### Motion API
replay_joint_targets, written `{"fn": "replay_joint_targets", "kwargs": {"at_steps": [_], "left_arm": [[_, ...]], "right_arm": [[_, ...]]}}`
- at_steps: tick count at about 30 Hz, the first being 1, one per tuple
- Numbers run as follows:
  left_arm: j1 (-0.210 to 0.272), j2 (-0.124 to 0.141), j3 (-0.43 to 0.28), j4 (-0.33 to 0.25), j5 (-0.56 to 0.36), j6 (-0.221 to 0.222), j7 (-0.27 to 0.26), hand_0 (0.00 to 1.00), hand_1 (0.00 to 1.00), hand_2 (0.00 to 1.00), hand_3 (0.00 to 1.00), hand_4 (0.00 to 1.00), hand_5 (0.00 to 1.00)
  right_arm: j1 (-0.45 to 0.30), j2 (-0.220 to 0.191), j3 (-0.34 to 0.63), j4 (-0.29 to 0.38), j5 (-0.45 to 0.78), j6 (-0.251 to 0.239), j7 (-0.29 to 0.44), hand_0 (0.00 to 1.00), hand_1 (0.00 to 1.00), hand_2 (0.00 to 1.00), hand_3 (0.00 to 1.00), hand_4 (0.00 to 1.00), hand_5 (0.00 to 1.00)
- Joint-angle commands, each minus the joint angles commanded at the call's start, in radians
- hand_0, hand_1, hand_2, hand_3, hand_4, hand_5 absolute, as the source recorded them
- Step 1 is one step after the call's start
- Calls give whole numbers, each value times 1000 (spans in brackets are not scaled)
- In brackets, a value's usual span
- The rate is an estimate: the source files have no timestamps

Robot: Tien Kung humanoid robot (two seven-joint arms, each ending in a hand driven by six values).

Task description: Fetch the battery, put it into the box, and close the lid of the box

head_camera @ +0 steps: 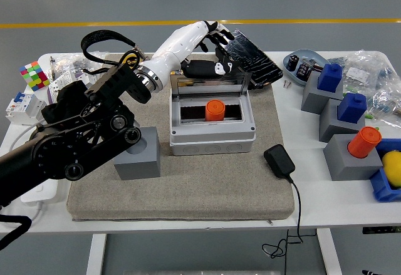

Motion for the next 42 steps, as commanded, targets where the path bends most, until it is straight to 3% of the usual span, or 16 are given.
{"fn": "replay_joint_targets", "kwargs": {"at_steps": [6,9,16,21,30,33,38,42], "left_arm": [[4,6,50,18,-30,-61,50,679,810,769,781,875,488],[15,17,72,-22,-47,-86,71,663,789,753,773,878,500],[41,34,86,-107,-50,-100,87,656,787,752,776,878,504],[68,24,95,-125,-43,-100,88,654,786,757,783,891,531],[83,-4,124,-93,-65,-102,83,655,790,760,788,898,549],[85,-3,117,-104,-63,-102,83,658,790,761,790,906,553],[100,9,43,-177,-49,-94,77,658,790,761,790,906,553],[139,26,-46,-229,-59,-39,18,641,782,756,782,907,541]], "right_arm": [[-3,1,3,2,-2,0,0,668,659,622,530,906,488],[-6,1,4,3,-4,0,0,667,659,622,530,906,488],[-8,1,8,3,-6,0,0,667,658,622,530,906,489],[-10,3,5,1,-6,1,0,666,658,622,530,906,489],[-10,6,0,2,-8,0,0,668,658,622,530,907,489],[-10,6,1,3,-9,0,1,667,658,623,530,907,490],[-10,6,4,1,-10,0,1,667,658,623,530,907,490],[-9,8,5,0,-10,0,1,667,658,623,530,907,490]]}}
